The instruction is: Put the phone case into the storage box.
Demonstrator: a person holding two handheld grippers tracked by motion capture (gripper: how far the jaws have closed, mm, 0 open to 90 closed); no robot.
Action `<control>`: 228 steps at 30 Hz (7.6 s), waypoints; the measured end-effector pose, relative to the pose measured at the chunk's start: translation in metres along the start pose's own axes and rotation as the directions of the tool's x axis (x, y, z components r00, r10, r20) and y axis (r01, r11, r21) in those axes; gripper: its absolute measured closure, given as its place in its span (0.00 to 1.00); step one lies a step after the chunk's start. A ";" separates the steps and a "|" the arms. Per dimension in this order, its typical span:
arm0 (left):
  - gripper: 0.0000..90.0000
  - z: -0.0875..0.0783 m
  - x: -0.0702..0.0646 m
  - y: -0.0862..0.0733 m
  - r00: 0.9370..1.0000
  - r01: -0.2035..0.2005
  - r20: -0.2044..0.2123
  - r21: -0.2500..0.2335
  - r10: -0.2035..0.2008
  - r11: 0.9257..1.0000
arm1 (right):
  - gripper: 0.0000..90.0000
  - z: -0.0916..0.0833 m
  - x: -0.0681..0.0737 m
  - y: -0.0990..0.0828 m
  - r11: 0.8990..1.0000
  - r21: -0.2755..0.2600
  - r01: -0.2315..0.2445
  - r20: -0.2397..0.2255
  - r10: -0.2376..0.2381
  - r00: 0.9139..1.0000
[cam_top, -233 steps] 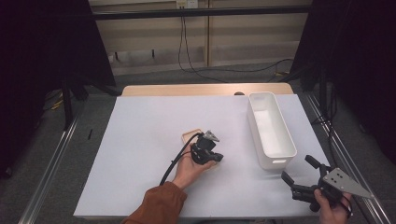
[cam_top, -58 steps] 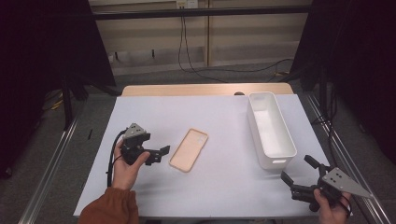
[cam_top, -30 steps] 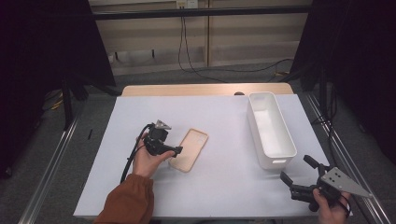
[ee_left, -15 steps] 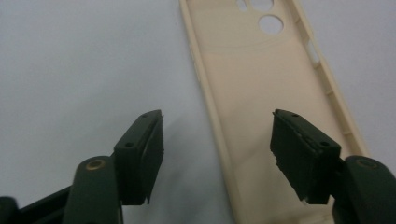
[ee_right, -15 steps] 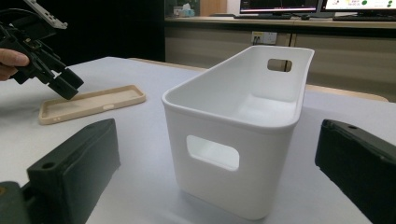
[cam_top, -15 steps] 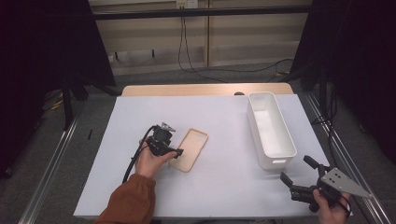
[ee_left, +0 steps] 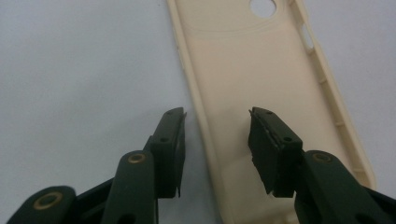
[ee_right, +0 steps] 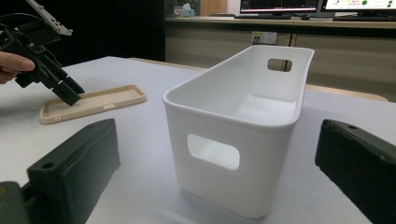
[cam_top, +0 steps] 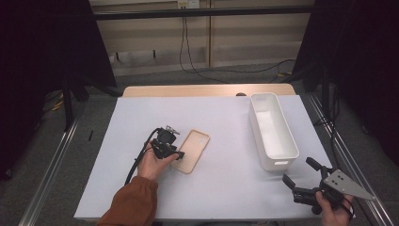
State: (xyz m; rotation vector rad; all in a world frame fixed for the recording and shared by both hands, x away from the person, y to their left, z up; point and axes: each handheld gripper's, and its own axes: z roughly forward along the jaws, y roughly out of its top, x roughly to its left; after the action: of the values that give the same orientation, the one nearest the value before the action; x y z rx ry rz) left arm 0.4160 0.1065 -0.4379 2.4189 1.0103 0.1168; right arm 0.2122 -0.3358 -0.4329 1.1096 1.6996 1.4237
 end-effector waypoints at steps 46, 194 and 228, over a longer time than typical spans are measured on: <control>0.97 -0.001 0.007 -0.005 0.999 0.045 0.007 -0.064 -0.044 0.997 | 0.00 0.001 0.000 0.000 1.000 0.005 0.000 -0.004 0.000 1.000; 0.97 -0.039 -0.113 0.021 0.989 -0.106 0.011 -0.643 0.148 0.758 | 0.51 0.113 0.037 0.085 0.998 0.054 0.013 -0.194 -0.003 0.981; 0.96 -0.023 -0.116 0.017 0.987 -0.126 -0.001 -0.607 0.158 0.784 | 0.83 0.111 0.036 0.084 1.000 0.012 -0.005 -0.202 0.008 0.979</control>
State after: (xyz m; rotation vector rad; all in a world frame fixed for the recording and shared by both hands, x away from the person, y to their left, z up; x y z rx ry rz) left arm 0.3371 0.0264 -0.3967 1.8810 0.6298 0.3730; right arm 0.3115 -0.2516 -0.3711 1.0058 1.8471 1.5775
